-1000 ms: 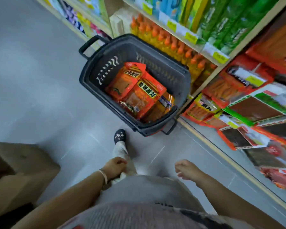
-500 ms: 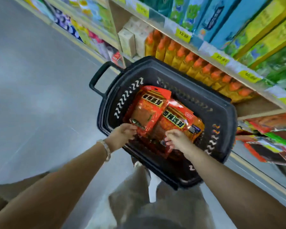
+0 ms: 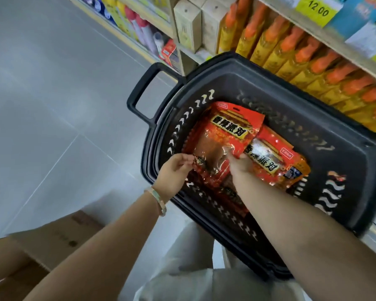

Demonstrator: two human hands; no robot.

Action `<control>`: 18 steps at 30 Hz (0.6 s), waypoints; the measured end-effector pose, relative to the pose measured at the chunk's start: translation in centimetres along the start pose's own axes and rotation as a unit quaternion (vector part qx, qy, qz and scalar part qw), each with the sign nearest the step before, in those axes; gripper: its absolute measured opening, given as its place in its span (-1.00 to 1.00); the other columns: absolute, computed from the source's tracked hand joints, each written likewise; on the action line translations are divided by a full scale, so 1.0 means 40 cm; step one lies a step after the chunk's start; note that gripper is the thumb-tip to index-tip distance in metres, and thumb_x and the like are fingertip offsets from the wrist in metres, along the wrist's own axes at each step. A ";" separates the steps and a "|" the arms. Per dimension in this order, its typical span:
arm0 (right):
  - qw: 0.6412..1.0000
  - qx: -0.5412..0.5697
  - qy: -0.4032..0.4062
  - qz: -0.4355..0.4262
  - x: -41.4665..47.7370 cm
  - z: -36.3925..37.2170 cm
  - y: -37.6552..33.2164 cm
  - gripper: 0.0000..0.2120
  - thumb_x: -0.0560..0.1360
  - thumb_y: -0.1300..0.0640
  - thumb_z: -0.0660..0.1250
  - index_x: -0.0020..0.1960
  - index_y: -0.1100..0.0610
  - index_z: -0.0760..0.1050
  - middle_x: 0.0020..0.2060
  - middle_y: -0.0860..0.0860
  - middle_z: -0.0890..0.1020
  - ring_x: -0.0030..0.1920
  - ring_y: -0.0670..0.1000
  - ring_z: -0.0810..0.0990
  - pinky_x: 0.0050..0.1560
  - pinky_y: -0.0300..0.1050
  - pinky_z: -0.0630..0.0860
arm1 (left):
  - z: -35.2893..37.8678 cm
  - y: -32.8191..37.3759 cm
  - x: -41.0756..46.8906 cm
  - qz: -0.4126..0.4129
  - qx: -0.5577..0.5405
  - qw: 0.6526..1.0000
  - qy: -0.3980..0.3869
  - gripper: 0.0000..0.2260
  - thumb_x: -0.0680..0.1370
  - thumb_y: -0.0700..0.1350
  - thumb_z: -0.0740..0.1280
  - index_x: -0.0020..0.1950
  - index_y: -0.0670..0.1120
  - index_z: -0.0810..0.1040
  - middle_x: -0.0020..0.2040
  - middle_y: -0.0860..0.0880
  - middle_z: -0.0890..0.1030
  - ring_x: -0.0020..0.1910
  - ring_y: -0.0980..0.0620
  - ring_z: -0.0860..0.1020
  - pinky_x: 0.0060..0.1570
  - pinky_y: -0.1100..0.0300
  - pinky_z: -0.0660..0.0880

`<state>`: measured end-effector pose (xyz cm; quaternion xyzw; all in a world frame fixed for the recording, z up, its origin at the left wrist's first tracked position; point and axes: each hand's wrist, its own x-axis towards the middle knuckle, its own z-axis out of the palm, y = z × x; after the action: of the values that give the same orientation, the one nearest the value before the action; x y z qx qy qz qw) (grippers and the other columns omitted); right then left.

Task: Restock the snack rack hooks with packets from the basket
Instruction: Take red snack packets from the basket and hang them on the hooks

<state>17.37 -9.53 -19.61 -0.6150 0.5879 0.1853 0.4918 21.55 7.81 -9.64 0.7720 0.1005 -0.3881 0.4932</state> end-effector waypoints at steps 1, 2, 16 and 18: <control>0.999 0.007 0.017 -0.029 -0.005 -0.015 0.010 -0.54 0.54 -0.17 0.24 0.30 0.09 0.40 -0.03 0.02 0.62 -0.11 0.05 0.61 -0.19 -0.10 0.50 | -0.001 0.002 0.003 -0.008 0.001 1.000 -0.003 -0.82 0.59 -0.23 0.19 0.07 -0.01 0.51 0.00 0.08 0.56 0.07 0.04 0.55 0.12 0.16 0.49; 0.998 0.016 0.031 -0.056 -0.011 -0.035 0.018 -0.57 0.56 -0.14 0.22 0.31 0.10 0.39 0.08 0.05 0.60 0.02 0.11 0.60 -0.10 -0.08 0.48 | -0.003 0.005 0.006 -0.017 0.003 1.000 -0.006 -0.82 0.59 -0.23 0.19 0.09 -0.02 0.50 0.02 0.07 0.56 0.09 0.02 0.55 0.15 0.12 0.49; 0.918 0.238 -0.316 0.028 -0.123 -0.311 0.095 -0.67 0.45 0.04 0.36 0.21 -0.08 0.53 0.15 0.04 0.63 0.15 0.09 0.61 0.08 0.08 0.57 | 0.071 0.054 0.055 -0.193 -0.094 0.962 -0.169 -0.55 0.40 0.14 0.44 0.19 -0.07 0.55 0.06 -0.13 0.66 0.01 -0.11 0.65 0.01 -0.01 0.59; 0.941 0.182 -0.283 0.036 -0.107 -0.293 0.121 -0.68 0.52 -0.02 0.31 0.25 -0.01 0.48 0.17 0.07 0.60 0.16 0.09 0.59 0.19 0.09 0.51 | 0.084 0.035 0.055 -0.168 -0.097 0.973 -0.123 -0.71 0.47 -0.02 0.42 0.14 -0.10 0.56 0.07 -0.17 0.66 -0.01 -0.13 0.65 0.00 -0.05 0.59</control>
<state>7.86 -16.02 -12.80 -0.4153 0.4701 0.2592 0.7344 22.11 3.79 -10.94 0.6385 0.2046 -0.5461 0.5022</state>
